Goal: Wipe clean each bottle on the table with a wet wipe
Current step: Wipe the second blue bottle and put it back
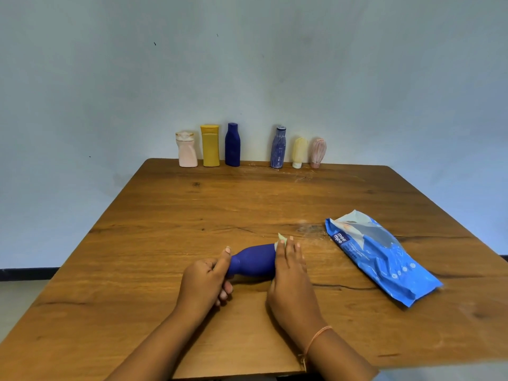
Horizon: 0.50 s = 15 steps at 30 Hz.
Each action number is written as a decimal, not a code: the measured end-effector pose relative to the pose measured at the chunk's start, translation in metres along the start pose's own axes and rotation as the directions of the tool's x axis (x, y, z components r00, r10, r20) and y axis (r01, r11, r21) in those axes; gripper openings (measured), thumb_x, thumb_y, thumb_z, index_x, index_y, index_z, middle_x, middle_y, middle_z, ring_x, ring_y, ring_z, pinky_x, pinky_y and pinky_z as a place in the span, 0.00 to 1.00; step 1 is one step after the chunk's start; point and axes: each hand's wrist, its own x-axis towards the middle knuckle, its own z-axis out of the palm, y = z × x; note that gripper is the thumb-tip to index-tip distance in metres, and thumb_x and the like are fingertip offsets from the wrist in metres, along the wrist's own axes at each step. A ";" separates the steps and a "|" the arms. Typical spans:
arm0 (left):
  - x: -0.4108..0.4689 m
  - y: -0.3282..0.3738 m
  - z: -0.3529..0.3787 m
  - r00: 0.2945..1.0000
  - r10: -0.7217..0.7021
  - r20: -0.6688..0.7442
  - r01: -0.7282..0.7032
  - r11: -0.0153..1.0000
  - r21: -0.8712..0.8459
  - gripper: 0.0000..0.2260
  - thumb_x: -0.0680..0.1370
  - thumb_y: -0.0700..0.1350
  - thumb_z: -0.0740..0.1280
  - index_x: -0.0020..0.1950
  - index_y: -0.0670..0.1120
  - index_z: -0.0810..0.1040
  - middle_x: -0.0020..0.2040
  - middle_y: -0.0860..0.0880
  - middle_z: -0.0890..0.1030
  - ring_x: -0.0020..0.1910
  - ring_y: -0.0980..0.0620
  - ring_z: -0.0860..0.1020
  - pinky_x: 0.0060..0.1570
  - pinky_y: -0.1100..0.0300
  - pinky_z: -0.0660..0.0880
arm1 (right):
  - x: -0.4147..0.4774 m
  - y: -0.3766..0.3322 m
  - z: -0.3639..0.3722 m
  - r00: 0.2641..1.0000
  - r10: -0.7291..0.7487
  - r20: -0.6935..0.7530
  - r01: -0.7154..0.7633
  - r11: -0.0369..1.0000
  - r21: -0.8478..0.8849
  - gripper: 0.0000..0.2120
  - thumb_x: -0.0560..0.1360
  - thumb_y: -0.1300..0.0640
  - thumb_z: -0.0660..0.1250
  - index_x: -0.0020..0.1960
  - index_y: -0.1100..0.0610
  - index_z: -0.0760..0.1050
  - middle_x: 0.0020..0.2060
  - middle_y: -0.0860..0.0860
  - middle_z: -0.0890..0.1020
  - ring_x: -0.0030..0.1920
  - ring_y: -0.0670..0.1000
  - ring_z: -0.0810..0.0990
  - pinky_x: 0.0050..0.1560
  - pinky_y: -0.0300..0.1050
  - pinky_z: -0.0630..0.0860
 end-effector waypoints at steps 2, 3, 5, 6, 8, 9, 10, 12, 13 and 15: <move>0.002 0.002 0.000 0.999 -0.034 0.019 0.033 0.999 0.041 0.23 0.79 0.55 0.58 0.31 0.42 0.77 0.20 0.48 0.76 0.17 0.55 0.70 0.17 0.66 0.65 | -0.009 -0.008 0.010 1.000 -0.016 0.013 0.015 1.000 0.020 0.33 0.71 0.63 0.44 0.74 0.61 0.35 0.74 0.56 0.37 0.74 0.54 0.36 0.72 0.45 0.34; 0.004 0.002 0.000 0.998 -0.047 0.034 0.045 0.997 0.058 0.24 0.79 0.56 0.58 0.31 0.41 0.77 0.20 0.48 0.75 0.17 0.54 0.70 0.17 0.66 0.65 | -0.013 -0.012 0.015 1.000 -0.026 0.012 0.026 1.000 0.014 0.35 0.68 0.63 0.44 0.74 0.62 0.37 0.74 0.57 0.40 0.74 0.55 0.37 0.73 0.46 0.37; 0.006 0.004 0.000 0.996 -0.070 0.063 0.065 0.995 0.079 0.25 0.79 0.56 0.57 0.31 0.40 0.77 0.20 0.48 0.75 0.16 0.54 0.69 0.17 0.66 0.65 | -0.019 -0.019 0.023 0.993 -0.117 -0.017 0.116 0.993 -0.023 0.36 0.66 0.64 0.49 0.74 0.65 0.50 0.74 0.60 0.54 0.74 0.58 0.51 0.72 0.55 0.54; 0.007 0.005 0.000 0.994 -0.082 0.075 0.075 0.993 0.087 0.26 0.79 0.57 0.57 0.32 0.38 0.78 0.20 0.47 0.75 0.16 0.53 0.69 0.17 0.66 0.65 | -0.019 -0.021 0.025 0.984 -0.179 -0.012 0.179 0.983 -0.037 0.34 0.66 0.63 0.52 0.73 0.64 0.57 0.72 0.61 0.62 0.72 0.57 0.58 0.68 0.57 0.59; 0.009 0.006 -0.002 0.991 -0.105 0.086 0.097 0.991 0.092 0.28 0.78 0.58 0.57 0.30 0.38 0.77 0.19 0.47 0.74 0.16 0.52 0.69 0.18 0.66 0.65 | -0.014 -0.023 0.022 0.958 -0.286 0.019 0.286 0.954 -0.094 0.32 0.66 0.60 0.52 0.71 0.62 0.62 0.69 0.57 0.69 0.70 0.55 0.65 0.66 0.56 0.61; 0.009 0.005 -0.002 0.989 -0.116 0.089 0.108 0.990 0.088 0.28 0.78 0.58 0.57 0.28 0.39 0.77 0.19 0.47 0.73 0.16 0.52 0.69 0.18 0.66 0.65 | -0.009 -0.023 0.016 0.946 -0.322 0.047 0.325 0.940 -0.099 0.32 0.67 0.59 0.50 0.71 0.61 0.62 0.70 0.56 0.68 0.71 0.54 0.65 0.68 0.56 0.59; 0.010 0.005 -0.002 0.988 -0.123 0.094 0.116 0.990 0.083 0.28 0.78 0.59 0.58 0.28 0.40 0.76 0.19 0.48 0.73 0.16 0.52 0.69 0.18 0.66 0.64 | -0.004 -0.022 0.010 0.938 -0.339 0.068 0.344 0.935 -0.087 0.32 0.68 0.58 0.47 0.73 0.60 0.60 0.71 0.54 0.65 0.72 0.52 0.62 0.71 0.56 0.55; 0.009 0.006 -0.001 0.988 -0.123 0.094 0.116 0.990 0.077 0.26 0.78 0.58 0.58 0.30 0.40 0.77 0.19 0.48 0.74 0.17 0.53 0.69 0.18 0.66 0.65 | 0.008 -0.013 -0.001 0.951 -0.289 0.106 0.294 0.955 -0.036 0.31 0.72 0.59 0.44 0.76 0.56 0.52 0.75 0.50 0.55 0.75 0.48 0.50 0.74 0.55 0.43; 0.009 0.006 0.000 0.989 -0.117 0.089 0.111 0.991 0.073 0.26 0.78 0.58 0.58 0.32 0.40 0.78 0.20 0.48 0.75 0.17 0.53 0.69 0.19 0.66 0.66 | 0.013 -0.007 -0.006 0.963 -0.242 0.121 0.246 0.969 -0.011 0.29 0.74 0.62 0.46 0.76 0.54 0.50 0.76 0.48 0.52 0.75 0.46 0.47 0.74 0.51 0.39; 0.007 0.003 0.003 0.993 -0.085 0.087 0.082 0.996 0.039 0.23 0.78 0.56 0.60 0.35 0.40 0.79 0.23 0.46 0.77 0.19 0.53 0.71 0.21 0.64 0.68 | 0.018 -0.001 -0.013 0.979 -0.168 0.117 0.167 0.986 0.022 0.29 0.77 0.65 0.51 0.76 0.54 0.49 0.76 0.48 0.51 0.75 0.45 0.46 0.72 0.45 0.38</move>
